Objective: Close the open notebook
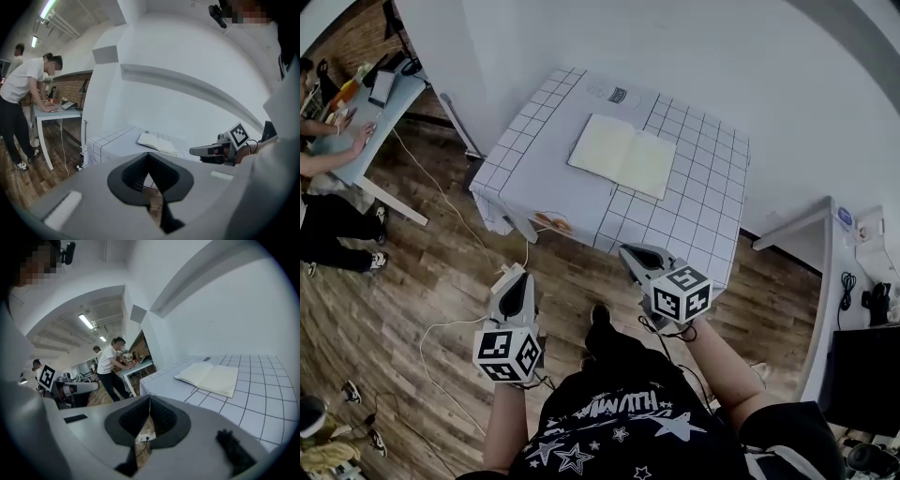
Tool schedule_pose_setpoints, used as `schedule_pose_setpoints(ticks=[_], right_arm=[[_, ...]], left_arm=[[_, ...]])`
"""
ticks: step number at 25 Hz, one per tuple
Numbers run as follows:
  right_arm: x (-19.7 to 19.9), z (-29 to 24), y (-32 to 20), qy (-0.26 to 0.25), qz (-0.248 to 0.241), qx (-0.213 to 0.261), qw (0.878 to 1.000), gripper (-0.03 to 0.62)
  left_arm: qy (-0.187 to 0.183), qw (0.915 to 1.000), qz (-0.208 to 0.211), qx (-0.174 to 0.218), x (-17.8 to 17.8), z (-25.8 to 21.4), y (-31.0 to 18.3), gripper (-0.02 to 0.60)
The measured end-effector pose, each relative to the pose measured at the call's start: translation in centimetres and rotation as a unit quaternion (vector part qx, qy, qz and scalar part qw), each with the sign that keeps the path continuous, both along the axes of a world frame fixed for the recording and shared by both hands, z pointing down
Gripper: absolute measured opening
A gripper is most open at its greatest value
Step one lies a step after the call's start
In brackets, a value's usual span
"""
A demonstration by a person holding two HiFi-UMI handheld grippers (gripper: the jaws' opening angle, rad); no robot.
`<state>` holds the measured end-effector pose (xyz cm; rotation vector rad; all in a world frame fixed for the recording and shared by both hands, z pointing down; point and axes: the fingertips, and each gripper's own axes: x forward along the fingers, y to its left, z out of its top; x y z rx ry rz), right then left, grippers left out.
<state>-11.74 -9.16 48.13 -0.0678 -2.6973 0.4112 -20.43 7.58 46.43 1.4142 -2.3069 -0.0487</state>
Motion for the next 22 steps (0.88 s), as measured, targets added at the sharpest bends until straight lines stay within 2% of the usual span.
schedule_pose_setpoints(ticks=[4, 9, 14, 19, 22], right_arm=[[-2.5, 0.3, -4.7, 0.002, 0.012, -0.009, 1.000, 0.014], [-5.7, 0.3, -8.1, -0.009, 0.015, -0.010, 1.000, 0.014], [-7.9, 0.0, -10.4, -0.016, 0.006, -0.006, 1.000, 0.014], [-8.9, -0.3, -12.5, -0.021, 0.018, -0.009, 1.000, 0.014], [-8.8, -0.2, -13.0, -0.014, 0.028, 0.004, 1.000, 0.014]], left_arm=[[0.001, 0.9998, 0.014, -0.014, -2.1, -0.2, -4.6, 0.009], [-0.028, 0.9986, 0.037, -0.023, -4.7, -1.3, -8.7, 0.009], [-0.042, 0.9984, 0.032, -0.021, -7.1, -2.5, -11.1, 0.009], [-0.044, 0.9986, 0.026, -0.013, -8.7, -3.0, -13.1, 0.009], [-0.046, 0.9981, 0.039, -0.012, -9.3, -3.1, -14.1, 0.009]])
